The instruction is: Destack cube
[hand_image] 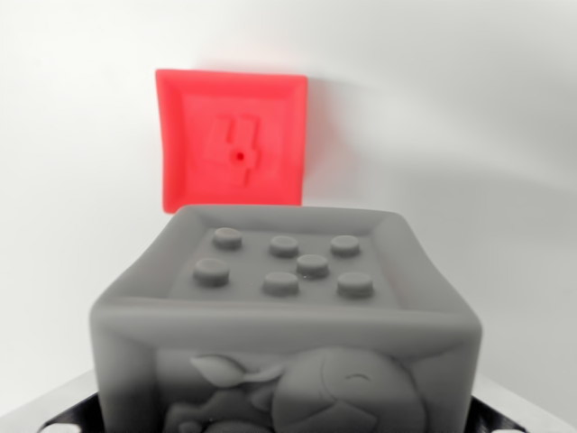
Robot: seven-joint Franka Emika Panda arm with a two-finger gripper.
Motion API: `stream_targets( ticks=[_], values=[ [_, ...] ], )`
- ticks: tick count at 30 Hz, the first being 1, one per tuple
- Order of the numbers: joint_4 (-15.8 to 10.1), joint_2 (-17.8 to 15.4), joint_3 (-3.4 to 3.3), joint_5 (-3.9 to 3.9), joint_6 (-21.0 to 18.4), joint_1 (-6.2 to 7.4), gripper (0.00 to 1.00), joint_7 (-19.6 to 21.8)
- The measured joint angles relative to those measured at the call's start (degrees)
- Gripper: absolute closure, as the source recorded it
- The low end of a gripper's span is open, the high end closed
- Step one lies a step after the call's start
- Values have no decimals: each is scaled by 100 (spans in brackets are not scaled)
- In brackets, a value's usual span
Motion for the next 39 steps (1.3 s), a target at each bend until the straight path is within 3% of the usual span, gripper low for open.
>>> stream_targets(
  ticks=[39],
  values=[
    [-945,-559,-16,25,381,-609,100,-816]
  ],
)
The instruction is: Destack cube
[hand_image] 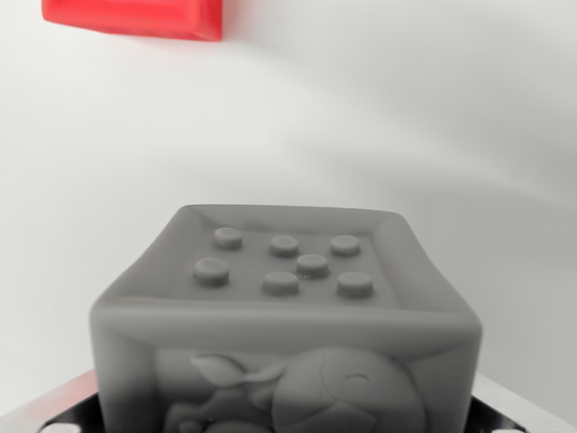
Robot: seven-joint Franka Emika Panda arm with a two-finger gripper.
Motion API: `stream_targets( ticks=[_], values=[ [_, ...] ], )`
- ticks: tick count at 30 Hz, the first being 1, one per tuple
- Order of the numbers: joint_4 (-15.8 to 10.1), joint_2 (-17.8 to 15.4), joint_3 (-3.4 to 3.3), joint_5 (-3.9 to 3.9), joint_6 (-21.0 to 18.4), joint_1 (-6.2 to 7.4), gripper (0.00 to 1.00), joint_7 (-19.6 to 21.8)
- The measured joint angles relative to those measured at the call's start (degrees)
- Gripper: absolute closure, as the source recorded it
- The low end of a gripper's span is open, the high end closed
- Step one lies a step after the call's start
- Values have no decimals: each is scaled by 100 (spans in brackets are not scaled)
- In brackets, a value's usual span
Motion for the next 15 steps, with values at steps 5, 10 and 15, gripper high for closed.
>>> stream_targets(
  ticks=[5,10,15],
  values=[
    [-122,-80,-6,7,43,-91,100,-127],
    [-235,-141,-15,16,88,-177,100,-251],
    [-331,-207,-24,25,120,-257,100,-368]
  ],
)
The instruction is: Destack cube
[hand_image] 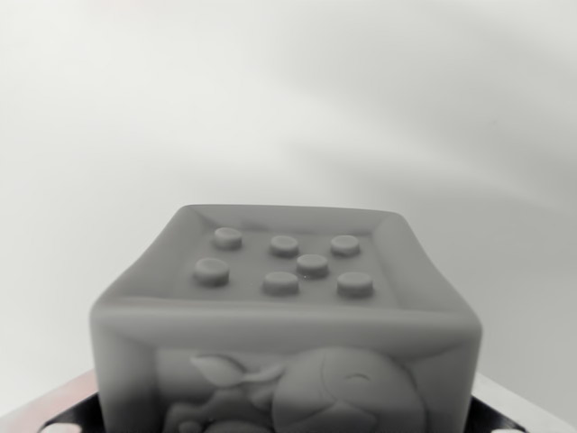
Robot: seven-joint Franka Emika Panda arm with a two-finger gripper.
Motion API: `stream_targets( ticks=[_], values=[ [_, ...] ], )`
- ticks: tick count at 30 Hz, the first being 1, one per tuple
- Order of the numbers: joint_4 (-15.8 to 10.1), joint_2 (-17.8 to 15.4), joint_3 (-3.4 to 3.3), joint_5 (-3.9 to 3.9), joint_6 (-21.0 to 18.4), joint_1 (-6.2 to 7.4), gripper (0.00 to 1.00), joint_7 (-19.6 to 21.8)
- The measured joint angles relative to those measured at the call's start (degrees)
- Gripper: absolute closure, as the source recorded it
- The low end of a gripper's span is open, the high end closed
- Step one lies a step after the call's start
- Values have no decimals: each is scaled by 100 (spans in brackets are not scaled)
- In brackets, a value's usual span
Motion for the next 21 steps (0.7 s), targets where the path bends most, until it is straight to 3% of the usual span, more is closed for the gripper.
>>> stream_targets(
  ticks=[21],
  values=[
    [-397,-232,-70,41,165,-346,100,-544]
  ],
)
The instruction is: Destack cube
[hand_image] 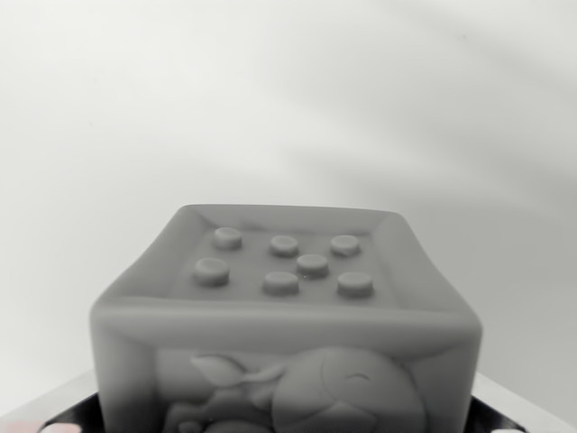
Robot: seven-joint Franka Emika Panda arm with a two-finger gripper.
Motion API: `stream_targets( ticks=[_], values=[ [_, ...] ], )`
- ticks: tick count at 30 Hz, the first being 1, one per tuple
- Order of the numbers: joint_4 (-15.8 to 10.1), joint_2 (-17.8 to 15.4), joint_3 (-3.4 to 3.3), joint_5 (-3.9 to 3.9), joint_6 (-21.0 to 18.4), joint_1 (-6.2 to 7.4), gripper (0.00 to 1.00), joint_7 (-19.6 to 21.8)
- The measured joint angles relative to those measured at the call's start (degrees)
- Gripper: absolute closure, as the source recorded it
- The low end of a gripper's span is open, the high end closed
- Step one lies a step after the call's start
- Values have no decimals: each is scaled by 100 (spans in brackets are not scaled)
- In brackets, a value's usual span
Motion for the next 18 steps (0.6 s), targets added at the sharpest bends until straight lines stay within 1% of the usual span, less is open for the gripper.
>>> stream_targets(
  ticks=[18],
  values=[
    [-279,-175,-82,30,106,-276,100,-467]
  ],
)
